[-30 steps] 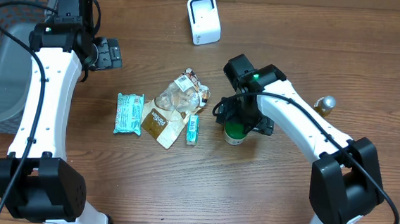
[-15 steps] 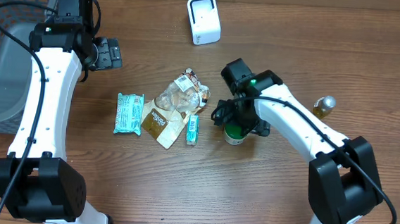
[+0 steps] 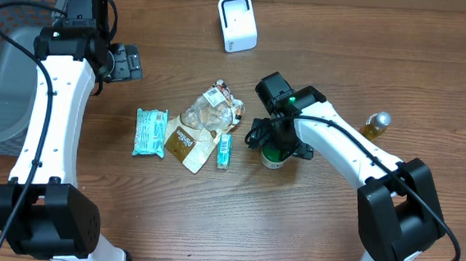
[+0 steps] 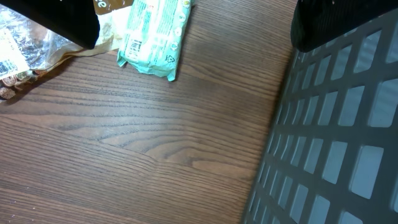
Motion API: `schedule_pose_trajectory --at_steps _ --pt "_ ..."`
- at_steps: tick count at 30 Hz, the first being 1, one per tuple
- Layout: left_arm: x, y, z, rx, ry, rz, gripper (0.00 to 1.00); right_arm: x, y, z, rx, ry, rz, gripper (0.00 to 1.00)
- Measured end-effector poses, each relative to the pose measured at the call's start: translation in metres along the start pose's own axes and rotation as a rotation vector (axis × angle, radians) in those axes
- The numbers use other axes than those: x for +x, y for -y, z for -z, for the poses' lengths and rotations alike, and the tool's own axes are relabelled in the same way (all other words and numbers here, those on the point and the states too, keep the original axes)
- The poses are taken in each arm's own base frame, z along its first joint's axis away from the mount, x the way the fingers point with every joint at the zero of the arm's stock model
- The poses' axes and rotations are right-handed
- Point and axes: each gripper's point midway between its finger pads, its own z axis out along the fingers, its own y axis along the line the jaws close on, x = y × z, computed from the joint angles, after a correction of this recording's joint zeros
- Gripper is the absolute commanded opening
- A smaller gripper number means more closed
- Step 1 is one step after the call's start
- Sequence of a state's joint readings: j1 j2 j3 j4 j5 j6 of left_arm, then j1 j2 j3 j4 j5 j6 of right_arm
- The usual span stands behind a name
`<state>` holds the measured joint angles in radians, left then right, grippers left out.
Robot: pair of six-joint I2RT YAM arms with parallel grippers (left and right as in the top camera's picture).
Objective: Scan the item barcode
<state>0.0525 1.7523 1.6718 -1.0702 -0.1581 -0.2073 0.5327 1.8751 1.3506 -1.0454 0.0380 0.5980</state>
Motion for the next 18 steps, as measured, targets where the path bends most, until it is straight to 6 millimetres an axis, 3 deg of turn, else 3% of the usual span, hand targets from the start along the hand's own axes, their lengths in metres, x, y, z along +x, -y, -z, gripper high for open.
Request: schedule_pose_trajectory --at_steps 18 --pt "0.0000 0.0000 0.0000 0.000 0.000 0.000 1.00 -0.0013 0.0005 0.0000 0.003 0.007 0.000 1.00"
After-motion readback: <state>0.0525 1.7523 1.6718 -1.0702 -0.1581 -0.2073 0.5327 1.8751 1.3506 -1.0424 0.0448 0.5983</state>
